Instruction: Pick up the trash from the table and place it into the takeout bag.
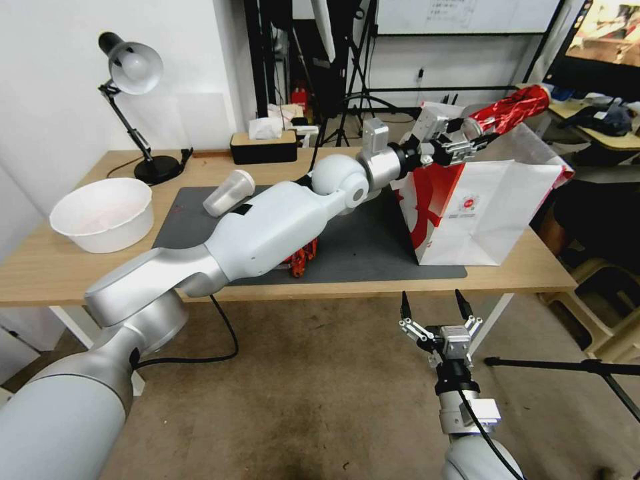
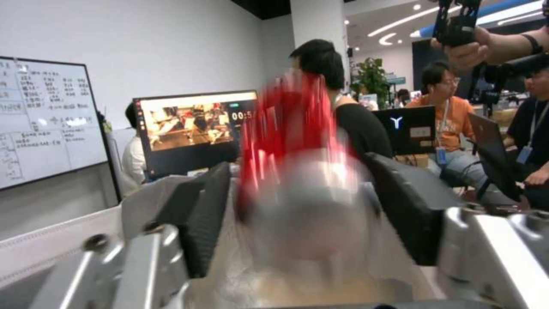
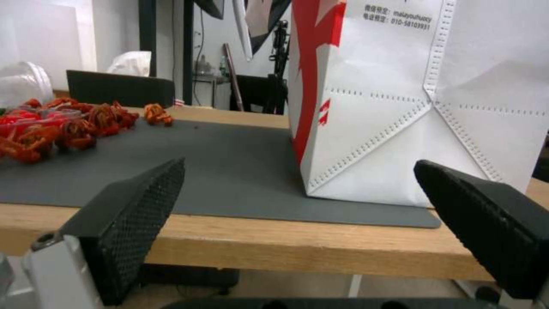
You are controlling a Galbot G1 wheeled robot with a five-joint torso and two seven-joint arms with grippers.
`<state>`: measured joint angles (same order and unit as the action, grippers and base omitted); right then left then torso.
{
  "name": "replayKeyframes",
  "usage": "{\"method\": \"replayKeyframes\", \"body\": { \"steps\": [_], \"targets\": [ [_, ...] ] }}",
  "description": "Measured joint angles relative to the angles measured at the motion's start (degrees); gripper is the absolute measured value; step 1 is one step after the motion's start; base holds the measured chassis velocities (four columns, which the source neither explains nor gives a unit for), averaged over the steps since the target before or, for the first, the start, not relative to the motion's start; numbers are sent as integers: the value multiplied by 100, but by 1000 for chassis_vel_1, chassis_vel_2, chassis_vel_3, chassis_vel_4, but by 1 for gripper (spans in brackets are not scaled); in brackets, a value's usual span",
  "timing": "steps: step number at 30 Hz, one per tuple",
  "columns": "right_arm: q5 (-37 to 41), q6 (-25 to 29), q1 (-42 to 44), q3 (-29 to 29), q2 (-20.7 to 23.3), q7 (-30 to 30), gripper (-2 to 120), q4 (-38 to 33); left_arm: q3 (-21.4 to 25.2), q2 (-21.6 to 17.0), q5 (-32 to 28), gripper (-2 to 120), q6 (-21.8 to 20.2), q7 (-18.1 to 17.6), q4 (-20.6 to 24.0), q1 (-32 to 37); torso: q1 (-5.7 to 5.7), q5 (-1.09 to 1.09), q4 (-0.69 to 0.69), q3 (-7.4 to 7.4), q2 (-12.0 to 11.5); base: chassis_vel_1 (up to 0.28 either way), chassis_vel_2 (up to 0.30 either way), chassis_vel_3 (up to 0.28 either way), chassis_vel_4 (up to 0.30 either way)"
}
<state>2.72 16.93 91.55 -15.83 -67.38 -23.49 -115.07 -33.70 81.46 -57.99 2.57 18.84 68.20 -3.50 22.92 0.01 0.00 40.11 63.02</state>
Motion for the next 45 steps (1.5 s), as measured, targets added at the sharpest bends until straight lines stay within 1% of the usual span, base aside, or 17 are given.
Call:
{"method": "replayKeyframes", "body": {
  "steps": [3,5,7,8,14,17,21,23,25,27,29,36,37,39,40,43,45],
  "targets": [
    [1,6,0,-2,-5,-2,100,0,23,7,6,74,4,-12,-4,-2,0,-1,0,0,0,0,0,0,0],
    [2,10,3,-5,-6,-7,100,-1,49,-25,14,87,4,-34,40,20,0,-1,0,0,0,0,0,0,0],
    [3,11,4,-7,-5,-8,100,-1,64,-30,16,90,4,-44,51,28,0,-1,0,0,0,0,0,0,0],
    [7,11,4,-12,2,-11,100,-13,153,-54,18,97,4,-112,117,64,0,-1,-1,0,0,0,0,0,0],
    [20,11,-11,-17,29,-13,100,-39,511,-305,-23,100,-35,-364,485,194,0,-1,0,0,0,0,0,0,0],
    [22,2,-25,-13,32,-14,100,-40,666,-535,-70,100,-81,-411,709,254,0,-2,0,0,0,0,0,0,0],
    [22,-25,-58,20,38,-11,100,-41,1011,-1474,-152,100,-125,-460,1460,623,0,-3,1,-1,1,0,0,0,0],
    [22,-26,-58,21,42,-10,100,-41,1064,-1580,-152,100,-128,-465,1540,702,0,-3,2,-1,1,0,0,0,0],
    [22,-29,-53,23,63,-9,100,-41,1340,-2015,-143,100,-136,-485,1876,1104,0,-3,1,-1,1,0,0,0,0],
    [22,-29,-48,23,71,-9,100,-41,1423,-2116,-139,100,-137,-488,1957,1227,0,-3,0,-1,1,0,0,0,0],
    [22,-29,-26,23,94,-9,100,-43,1786,-2499,-93,100,-142,-502,2271,1727,0,-4,0,-1,1,0,0,0,0],
    [22,-20,-26,34,108,-9,100,-48,2608,-3370,84,100,-148,-510,2994,2907,0,0,2,-1,2,0,0,0,0],
    [22,-20,-26,34,108,-9,100,-48,2608,-3370,84,100,-148,-510,2994,2907,0,0,2,-1,2,0,0,0,0],
    [22,-17,-41,60,111,-4,100,-48,3149,-3641,170,100,-149,-515,3353,3608,-1,-2,1,-1,1,0,0,0,0],
    [22,-17,-41,60,111,-4,100,-48,3149,-3641,170,100,-149,-515,3353,3608,-1,-2,1,-1,1,0,0,0,0],
    [21,-8,-59,104,133,2,100,-21,3964,-3884,298,100,-133,-569,3795,4550,-1,0,1,-1,2,0,0,0,0],
    [21,-7,-67,118,135,3,100,-12,4162,-3923,347,100,-106,-617,3917,4816,-1,0,0,-1,2,0,0,0,0]
  ]
}}
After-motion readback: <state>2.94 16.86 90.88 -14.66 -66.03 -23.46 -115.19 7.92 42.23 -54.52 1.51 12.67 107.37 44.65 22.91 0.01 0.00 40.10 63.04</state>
